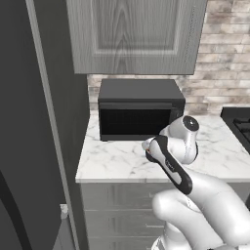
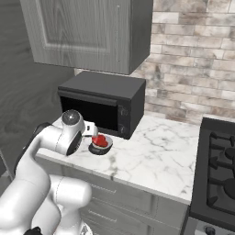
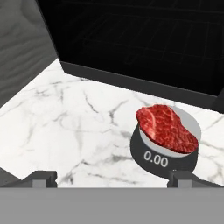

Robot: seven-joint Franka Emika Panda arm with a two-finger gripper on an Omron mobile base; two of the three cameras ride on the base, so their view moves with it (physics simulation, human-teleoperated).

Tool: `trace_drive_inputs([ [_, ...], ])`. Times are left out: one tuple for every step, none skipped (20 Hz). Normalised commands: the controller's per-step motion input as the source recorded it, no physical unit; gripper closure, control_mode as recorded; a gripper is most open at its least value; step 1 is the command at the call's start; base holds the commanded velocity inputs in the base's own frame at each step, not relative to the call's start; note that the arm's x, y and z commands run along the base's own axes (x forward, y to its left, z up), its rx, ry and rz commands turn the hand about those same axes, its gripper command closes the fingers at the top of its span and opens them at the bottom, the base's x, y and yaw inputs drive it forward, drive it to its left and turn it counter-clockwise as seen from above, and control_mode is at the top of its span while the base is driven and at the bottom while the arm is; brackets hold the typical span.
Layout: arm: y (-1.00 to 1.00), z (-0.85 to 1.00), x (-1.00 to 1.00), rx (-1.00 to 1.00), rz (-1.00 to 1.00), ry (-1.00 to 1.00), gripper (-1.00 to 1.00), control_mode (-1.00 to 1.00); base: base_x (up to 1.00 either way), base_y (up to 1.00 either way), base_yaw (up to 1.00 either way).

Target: Take the steak from the fridge and place it on the digital scale on the counter by the fridge. Wait a few seconds for a reading, then move it to the plate on the dining counter.

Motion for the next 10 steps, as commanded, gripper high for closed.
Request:
trace_drive_inputs([
  [0.00, 0.00, 0.00, 0.00, 0.00, 0.00, -1.00, -1.00, 0.00, 0.00, 0.00],
  [0.00, 0.00, 0.00, 0.00, 0.00, 0.00, -1.00, -1.00, 0.00, 0.00, 0.00],
  [0.00, 0.00, 0.00, 0.00, 0.00, 0.00, -1.00, -1.00, 0.00, 0.00, 0.00],
  [0.00, 0.00, 0.00, 0.00, 0.00, 0.00, -1.00, -1.00, 0.00, 0.00, 0.00],
  [0.00, 0.00, 0.00, 0.00, 0.00, 0.00, -1.00, -1.00, 0.00, 0.00, 0.00],
  [0.00, 0.00, 0.00, 0.00, 0.00, 0.00, -1.00, -1.00, 0.00, 0.00, 0.00],
  [0.00, 0.00, 0.00, 0.00, 0.00, 0.00, -1.00, -1.00, 0.00, 0.00, 0.00],
  [0.00, 0.00, 0.00, 0.00, 0.00, 0.00, -1.00, -1.00, 0.00, 0.00, 0.00],
  [0.00, 0.00, 0.01, 0.00, 0.00, 0.00, -1.00, -1.00, 0.00, 0.00, 0.00],
  [0.00, 0.00, 0.03, 0.00, 0.00, 0.00, -1.00, -1.00, 0.00, 0.00, 0.00],
])
